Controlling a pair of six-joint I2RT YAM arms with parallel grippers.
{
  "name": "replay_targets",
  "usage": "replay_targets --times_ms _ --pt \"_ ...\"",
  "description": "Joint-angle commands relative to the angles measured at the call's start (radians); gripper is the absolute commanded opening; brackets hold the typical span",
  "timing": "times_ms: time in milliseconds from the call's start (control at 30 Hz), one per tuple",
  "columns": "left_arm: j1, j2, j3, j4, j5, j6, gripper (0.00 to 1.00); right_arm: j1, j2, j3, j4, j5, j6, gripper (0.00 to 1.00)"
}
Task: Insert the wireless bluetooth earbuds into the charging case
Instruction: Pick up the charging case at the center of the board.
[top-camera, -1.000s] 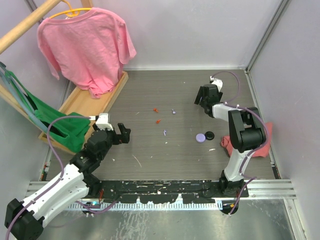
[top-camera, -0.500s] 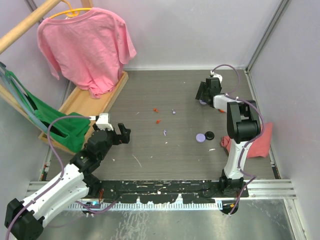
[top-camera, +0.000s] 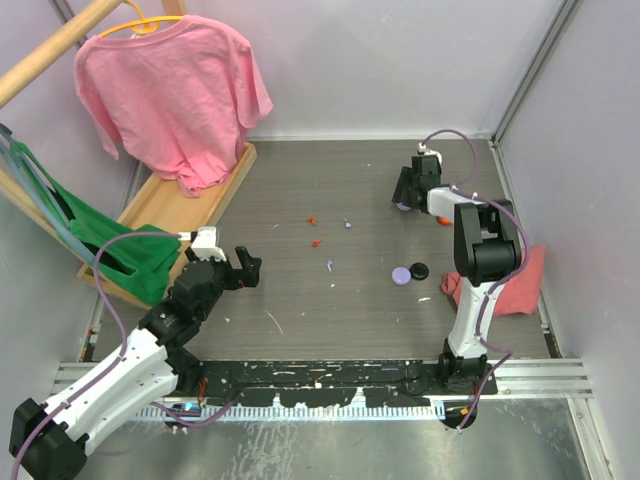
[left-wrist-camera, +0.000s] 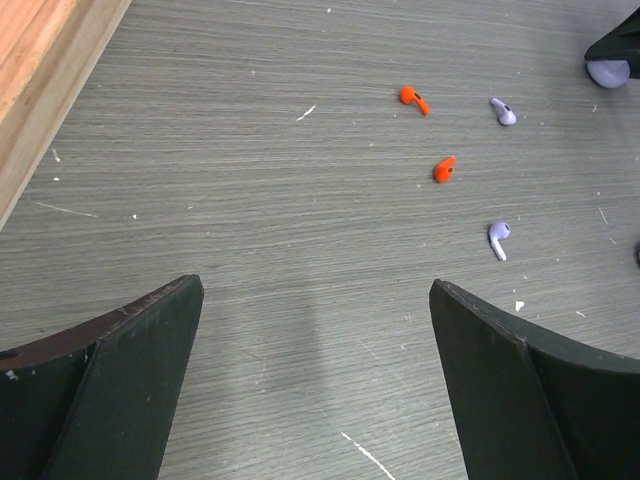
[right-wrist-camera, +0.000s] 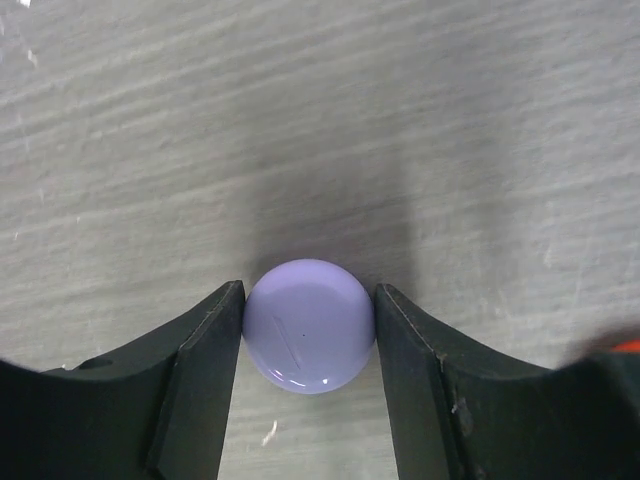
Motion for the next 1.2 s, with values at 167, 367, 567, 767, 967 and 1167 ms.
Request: replay_targets --times_ms 167,367,567,767,967,1167 --pt "0.004 -0.001 0.029 0.088 0.078 -0.042 0.98 0.022 -0.237 -0.233 0.090 -0.192 0.154 0.50" --pt "0.004 -0.002 0.048 0.108 0.123 -0.094 0.98 0.059 -0.403 -0.432 0.244 -0.257 0.309 0.50" --pt "0.004 0.024 0.072 0.141 0.184 -0.154 0.98 0.145 -0.557 -0.574 0.386 -0.234 0.456 0.50" --pt "-0.003 0.086 0.093 0.208 0.245 -0.214 0.98 0.251 -0.680 -0.653 0.474 -0.170 0.562 0.50" --pt "-0.047 0.159 0.111 0.311 0.248 -0.239 0.98 0.363 -0.769 -0.694 0.520 -0.097 0.622 0.50" --pt "-0.105 0.270 0.145 0.422 0.216 -0.232 0.98 0.448 -0.812 -0.731 0.587 -0.049 0.689 0.50"
